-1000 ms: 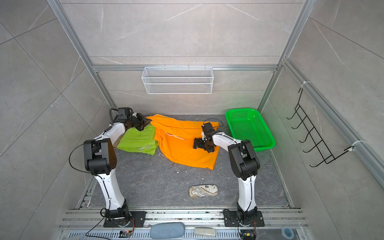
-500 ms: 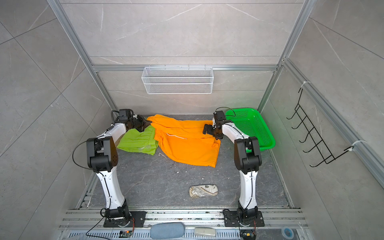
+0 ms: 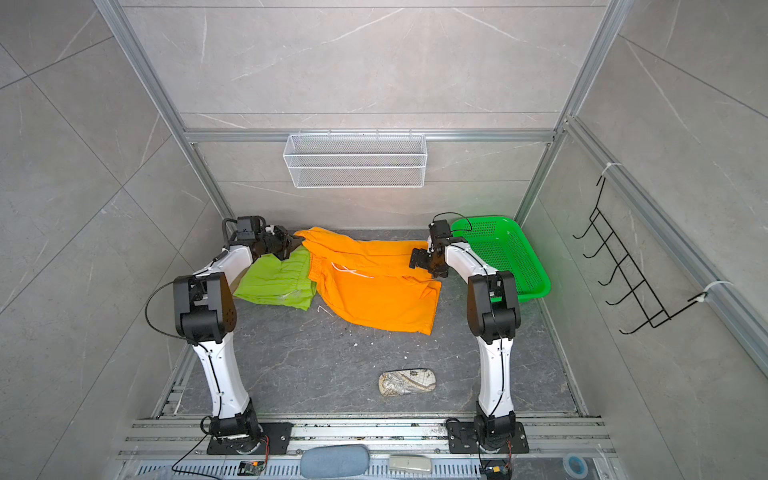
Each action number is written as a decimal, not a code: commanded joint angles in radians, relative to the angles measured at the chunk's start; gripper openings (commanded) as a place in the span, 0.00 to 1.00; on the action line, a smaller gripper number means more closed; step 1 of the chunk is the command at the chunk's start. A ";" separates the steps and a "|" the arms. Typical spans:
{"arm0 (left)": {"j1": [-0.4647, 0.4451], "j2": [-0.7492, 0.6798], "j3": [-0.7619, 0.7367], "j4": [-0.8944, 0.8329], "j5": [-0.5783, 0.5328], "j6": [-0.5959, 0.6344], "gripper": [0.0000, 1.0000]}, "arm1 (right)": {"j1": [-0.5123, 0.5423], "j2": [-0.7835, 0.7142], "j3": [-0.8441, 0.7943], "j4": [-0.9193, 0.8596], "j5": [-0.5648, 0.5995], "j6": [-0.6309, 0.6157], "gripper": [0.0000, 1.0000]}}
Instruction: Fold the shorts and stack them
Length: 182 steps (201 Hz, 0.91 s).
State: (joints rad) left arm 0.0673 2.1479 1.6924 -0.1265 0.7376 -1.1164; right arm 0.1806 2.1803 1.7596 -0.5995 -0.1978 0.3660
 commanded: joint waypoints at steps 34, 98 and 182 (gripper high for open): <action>0.003 -0.017 0.000 0.034 0.031 -0.010 0.00 | -0.007 0.093 0.082 -0.035 0.011 -0.021 0.73; 0.003 -0.023 -0.029 0.025 0.024 0.011 0.00 | -0.008 0.169 0.334 -0.077 -0.042 0.027 0.01; -0.002 -0.015 -0.095 0.035 0.020 0.028 0.00 | -0.054 0.719 1.312 -0.476 -0.029 0.111 0.39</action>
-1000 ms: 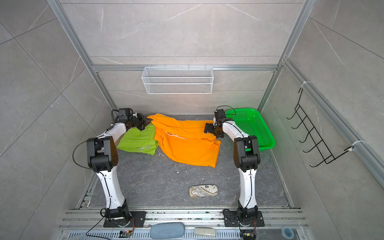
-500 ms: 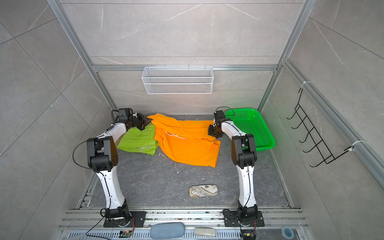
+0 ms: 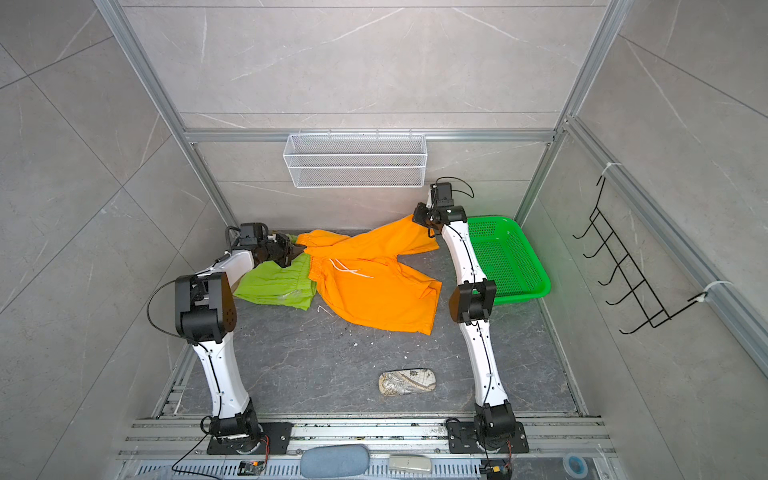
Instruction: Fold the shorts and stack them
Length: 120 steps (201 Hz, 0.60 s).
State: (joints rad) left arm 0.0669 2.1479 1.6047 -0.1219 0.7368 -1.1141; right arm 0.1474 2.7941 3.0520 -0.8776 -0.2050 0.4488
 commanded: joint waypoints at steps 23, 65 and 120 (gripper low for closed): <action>-0.006 -0.013 -0.009 0.021 0.018 0.039 0.00 | -0.022 -0.022 -0.211 -0.090 -0.061 0.010 0.66; -0.014 -0.015 -0.022 0.020 0.018 0.047 0.00 | -0.022 -0.209 -0.326 -0.054 -0.077 -0.020 0.99; -0.018 -0.026 -0.028 0.019 0.011 0.053 0.00 | 0.000 -0.501 -0.720 -0.126 0.004 -0.117 0.99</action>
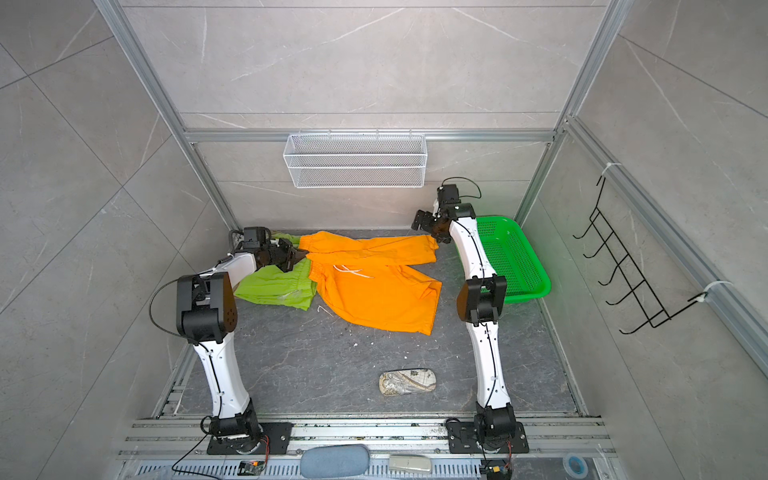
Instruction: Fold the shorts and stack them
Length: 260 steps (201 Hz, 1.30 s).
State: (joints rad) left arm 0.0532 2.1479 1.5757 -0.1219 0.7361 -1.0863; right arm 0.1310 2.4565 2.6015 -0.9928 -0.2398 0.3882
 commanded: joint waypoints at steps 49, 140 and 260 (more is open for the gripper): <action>-0.012 -0.041 -0.017 0.019 0.006 0.032 0.00 | 0.024 -0.533 -0.921 0.277 -0.018 -0.006 0.87; -0.036 -0.049 -0.011 0.006 -0.003 0.034 0.00 | 0.080 -0.529 -1.241 0.519 -0.079 0.107 0.53; -0.036 -0.036 0.005 -0.022 -0.001 0.054 0.00 | 0.053 -0.516 -1.186 0.475 -0.003 0.071 0.35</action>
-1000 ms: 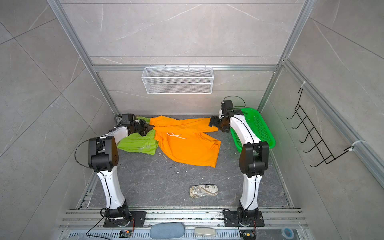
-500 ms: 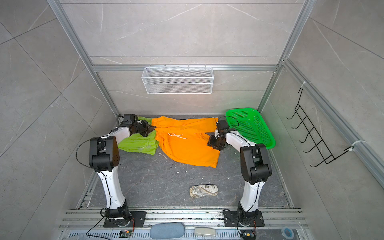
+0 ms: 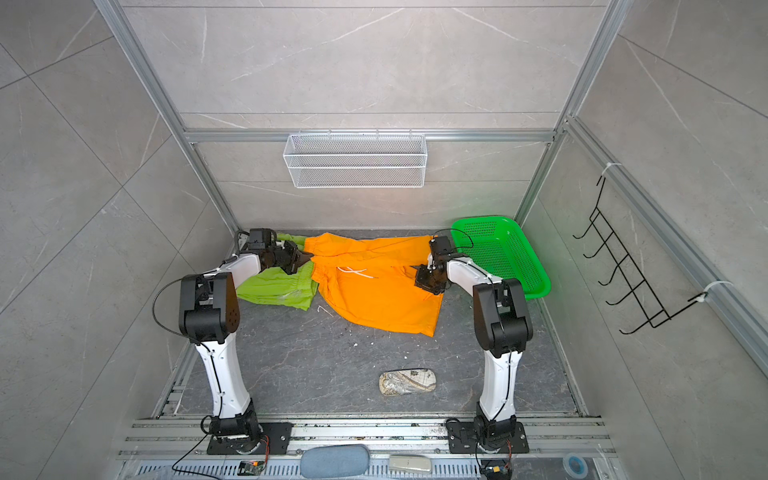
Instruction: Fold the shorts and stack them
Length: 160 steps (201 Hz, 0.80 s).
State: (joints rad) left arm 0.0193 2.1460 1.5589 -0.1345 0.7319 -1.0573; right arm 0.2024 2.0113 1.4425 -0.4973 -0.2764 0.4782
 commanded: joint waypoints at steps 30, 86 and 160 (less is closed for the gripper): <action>-0.002 -0.037 0.023 -0.010 0.002 0.026 0.00 | -0.047 -0.092 -0.069 -0.015 0.032 -0.027 0.36; -0.002 -0.045 0.014 -0.013 0.001 0.031 0.00 | -0.053 -0.086 -0.113 0.022 0.022 -0.021 0.37; -0.002 -0.046 0.013 -0.020 0.003 0.034 0.00 | -0.074 -0.026 -0.054 0.129 -0.066 0.078 0.06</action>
State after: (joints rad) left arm 0.0193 2.1460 1.5589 -0.1356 0.7315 -1.0473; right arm 0.1444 1.9480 1.3422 -0.4229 -0.2935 0.4995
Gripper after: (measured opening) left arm 0.060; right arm 0.133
